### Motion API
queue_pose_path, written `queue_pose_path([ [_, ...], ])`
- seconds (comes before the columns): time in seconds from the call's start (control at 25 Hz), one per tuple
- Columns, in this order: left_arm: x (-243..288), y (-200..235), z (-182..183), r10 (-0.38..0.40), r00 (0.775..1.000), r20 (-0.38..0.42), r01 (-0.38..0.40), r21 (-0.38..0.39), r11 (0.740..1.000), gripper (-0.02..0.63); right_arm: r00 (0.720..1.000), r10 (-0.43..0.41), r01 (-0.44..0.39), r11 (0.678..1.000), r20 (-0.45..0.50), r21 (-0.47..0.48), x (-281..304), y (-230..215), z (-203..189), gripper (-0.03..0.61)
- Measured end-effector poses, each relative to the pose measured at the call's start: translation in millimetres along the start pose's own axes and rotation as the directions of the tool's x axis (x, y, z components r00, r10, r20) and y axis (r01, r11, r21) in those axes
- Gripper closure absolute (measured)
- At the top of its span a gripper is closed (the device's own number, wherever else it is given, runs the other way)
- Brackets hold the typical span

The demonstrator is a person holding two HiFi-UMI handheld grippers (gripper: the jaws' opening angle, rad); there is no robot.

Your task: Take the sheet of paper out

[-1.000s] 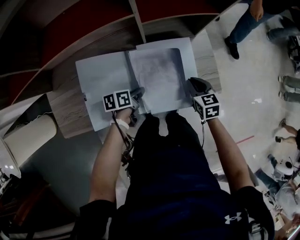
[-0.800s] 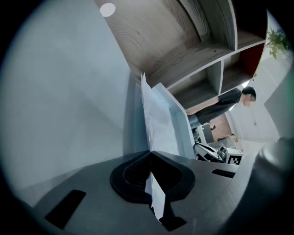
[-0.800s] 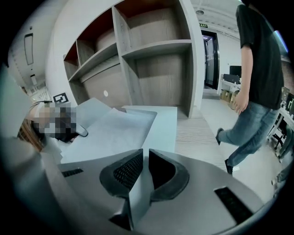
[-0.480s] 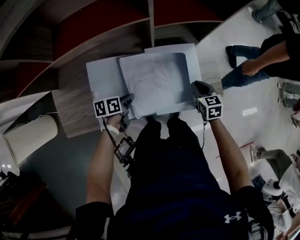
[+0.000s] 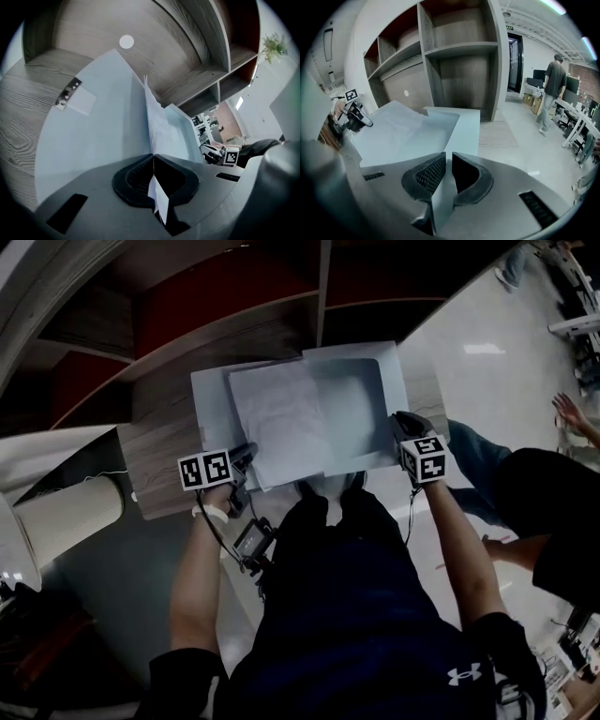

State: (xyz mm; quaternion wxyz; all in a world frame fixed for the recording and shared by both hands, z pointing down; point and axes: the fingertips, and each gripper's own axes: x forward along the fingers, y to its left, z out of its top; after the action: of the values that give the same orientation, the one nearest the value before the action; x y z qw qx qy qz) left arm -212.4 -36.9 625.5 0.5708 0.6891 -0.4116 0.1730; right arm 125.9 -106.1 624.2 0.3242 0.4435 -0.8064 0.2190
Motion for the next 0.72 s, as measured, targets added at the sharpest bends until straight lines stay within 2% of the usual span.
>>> queue_pose_path([
  [0.24, -20, 11, 5, 0.016, 1.0, -0.005, -0.015, 0.033, 0.999, 0.598, 1.0, -0.018, 0.018, 0.999, -0.001, -0.038, -7, 0, 8, 0.537],
  [0.44, -39, 23, 5, 0.017, 1.0, -0.001, -0.017, 0.038, 0.999, 0.598, 0.996, -0.021, 0.029, 0.995, 0.082, -0.092, -36, 13, 37, 0.537],
  [0.72, -51, 46, 0, 0.003, 1.0, -0.017, -0.003, 0.02, 1.0, 0.598, 0.975, 0.005, 0.006, 0.999, 0.224, -0.051, -83, 46, 80, 0.537],
])
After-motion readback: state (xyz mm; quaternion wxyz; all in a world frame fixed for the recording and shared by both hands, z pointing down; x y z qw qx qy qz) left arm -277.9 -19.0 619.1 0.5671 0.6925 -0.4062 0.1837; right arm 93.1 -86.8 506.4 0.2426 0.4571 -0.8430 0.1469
